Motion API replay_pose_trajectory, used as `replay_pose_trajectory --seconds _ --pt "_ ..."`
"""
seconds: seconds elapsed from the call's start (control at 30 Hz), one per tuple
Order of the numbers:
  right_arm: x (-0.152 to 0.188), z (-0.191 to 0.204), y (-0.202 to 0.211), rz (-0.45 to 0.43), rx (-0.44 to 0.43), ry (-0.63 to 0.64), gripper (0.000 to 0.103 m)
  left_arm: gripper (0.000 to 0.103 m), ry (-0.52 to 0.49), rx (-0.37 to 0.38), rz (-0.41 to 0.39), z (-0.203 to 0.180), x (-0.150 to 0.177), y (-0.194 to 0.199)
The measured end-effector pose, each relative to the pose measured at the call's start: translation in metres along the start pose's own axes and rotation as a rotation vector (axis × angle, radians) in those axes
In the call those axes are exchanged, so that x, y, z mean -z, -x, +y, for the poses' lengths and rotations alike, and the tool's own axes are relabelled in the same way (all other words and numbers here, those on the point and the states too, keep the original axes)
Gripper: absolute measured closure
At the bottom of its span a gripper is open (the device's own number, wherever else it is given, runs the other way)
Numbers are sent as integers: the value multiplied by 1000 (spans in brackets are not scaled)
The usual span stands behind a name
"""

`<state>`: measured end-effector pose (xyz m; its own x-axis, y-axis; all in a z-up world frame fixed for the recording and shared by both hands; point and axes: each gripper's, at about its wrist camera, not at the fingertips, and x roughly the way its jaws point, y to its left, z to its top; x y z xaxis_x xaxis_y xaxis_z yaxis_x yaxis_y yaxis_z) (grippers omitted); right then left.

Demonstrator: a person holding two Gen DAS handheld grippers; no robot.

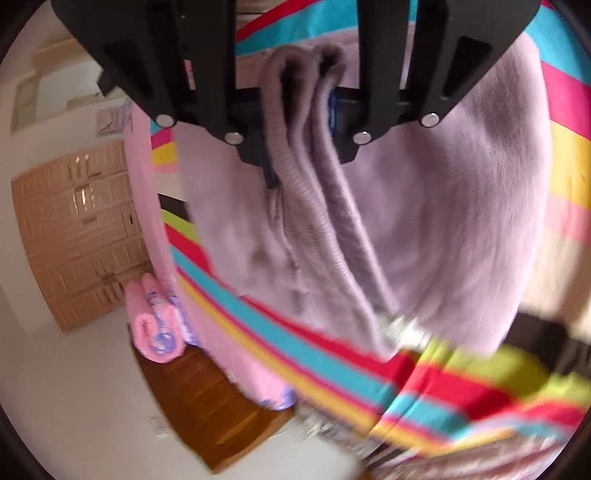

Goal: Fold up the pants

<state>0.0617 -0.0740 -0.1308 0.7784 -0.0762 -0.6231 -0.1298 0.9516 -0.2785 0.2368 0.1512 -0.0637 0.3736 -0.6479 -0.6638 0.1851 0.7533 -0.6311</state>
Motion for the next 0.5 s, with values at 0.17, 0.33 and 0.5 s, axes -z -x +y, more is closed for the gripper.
replay_pose_trajectory --seconds 0.17,0.33,0.5 --pt "0 -2 1 6 51 3 22 83 -267 66 -150 -80 -10 78" --pt "3 2 -3 4 27 7 19 81 -116 -64 -114 20 7 80" --pt "2 -2 -4 16 13 12 19 73 129 68 -149 125 41 42"
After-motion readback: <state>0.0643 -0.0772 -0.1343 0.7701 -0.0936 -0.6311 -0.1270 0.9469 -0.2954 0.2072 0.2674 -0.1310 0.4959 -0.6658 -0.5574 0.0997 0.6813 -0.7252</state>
